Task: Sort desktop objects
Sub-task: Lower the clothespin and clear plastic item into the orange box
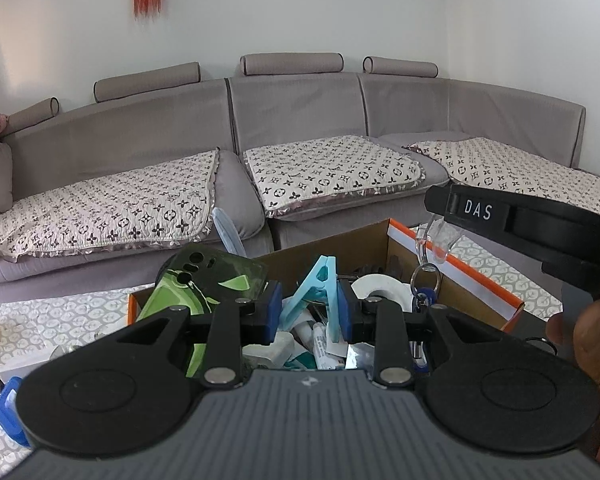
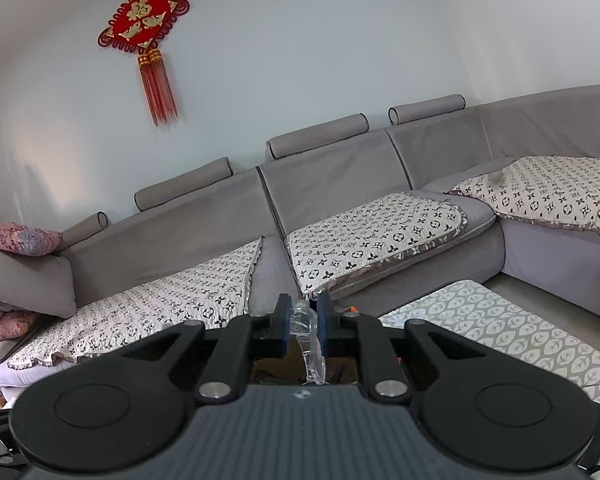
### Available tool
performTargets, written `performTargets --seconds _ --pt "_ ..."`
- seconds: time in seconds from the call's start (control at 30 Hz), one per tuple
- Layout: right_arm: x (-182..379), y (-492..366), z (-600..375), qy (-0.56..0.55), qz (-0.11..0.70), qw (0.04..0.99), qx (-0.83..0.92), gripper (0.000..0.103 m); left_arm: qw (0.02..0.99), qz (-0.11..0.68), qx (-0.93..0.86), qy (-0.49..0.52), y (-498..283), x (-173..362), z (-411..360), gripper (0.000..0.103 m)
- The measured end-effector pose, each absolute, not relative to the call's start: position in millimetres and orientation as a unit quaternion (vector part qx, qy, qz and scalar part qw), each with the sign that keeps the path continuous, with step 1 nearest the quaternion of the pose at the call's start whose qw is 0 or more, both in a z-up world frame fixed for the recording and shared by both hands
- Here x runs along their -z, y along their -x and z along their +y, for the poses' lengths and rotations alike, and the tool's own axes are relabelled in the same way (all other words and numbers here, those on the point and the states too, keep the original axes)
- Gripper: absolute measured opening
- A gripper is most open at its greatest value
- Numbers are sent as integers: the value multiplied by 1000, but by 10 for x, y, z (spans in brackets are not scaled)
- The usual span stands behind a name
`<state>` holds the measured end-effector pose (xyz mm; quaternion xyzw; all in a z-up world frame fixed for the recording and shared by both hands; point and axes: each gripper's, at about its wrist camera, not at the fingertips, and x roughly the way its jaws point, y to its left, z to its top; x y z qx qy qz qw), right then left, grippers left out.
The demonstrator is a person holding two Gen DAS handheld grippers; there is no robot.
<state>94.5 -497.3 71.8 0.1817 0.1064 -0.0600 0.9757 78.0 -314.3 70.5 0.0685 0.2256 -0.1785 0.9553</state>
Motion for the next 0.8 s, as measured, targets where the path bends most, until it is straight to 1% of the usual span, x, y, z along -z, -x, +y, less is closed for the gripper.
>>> performTargets --seconds 0.8 --pt "-671 -1050 -4919 -163 143 973 74 12 951 250 167 -64 -806 -635 -3163 30"
